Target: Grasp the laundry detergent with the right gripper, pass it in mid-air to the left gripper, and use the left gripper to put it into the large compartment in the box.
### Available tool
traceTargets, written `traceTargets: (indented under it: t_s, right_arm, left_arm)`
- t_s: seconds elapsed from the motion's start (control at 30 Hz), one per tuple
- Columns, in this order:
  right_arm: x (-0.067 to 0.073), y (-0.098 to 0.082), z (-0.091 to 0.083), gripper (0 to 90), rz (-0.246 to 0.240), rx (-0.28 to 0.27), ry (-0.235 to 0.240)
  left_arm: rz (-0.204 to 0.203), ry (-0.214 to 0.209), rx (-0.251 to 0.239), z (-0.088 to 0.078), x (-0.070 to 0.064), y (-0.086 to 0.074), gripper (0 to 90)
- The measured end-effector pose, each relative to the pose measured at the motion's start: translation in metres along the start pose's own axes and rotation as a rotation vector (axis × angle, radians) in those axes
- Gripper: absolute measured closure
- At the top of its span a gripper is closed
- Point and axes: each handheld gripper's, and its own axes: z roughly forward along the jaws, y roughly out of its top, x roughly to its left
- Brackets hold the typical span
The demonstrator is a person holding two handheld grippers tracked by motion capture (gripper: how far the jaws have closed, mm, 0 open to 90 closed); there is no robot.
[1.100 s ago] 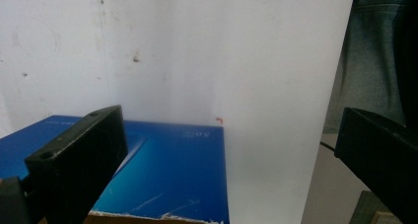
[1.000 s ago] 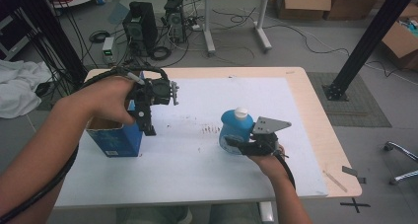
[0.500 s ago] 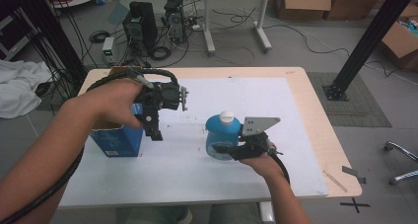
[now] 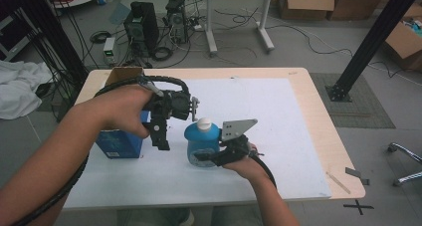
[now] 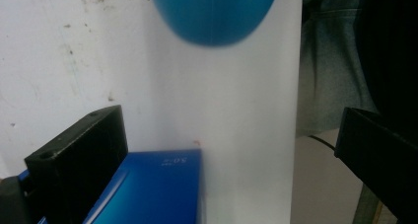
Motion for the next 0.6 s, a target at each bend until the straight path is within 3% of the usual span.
traceTargets:
  t_s: [0.47, 0.6]
  right_arm:
    - [0.008, 0.012, 0.044, 44.8, -0.019, 0.004, 0.062]
    - [0.009, 0.014, 0.049, 44.8, -0.019, 0.003, 0.069]
  left_arm:
    - [0.005, -0.026, -0.01, 0.012, -0.006, 0.01, 0.1]
    - [0.005, -0.028, -0.021, 0.014, -0.006, 0.011, 0.1]
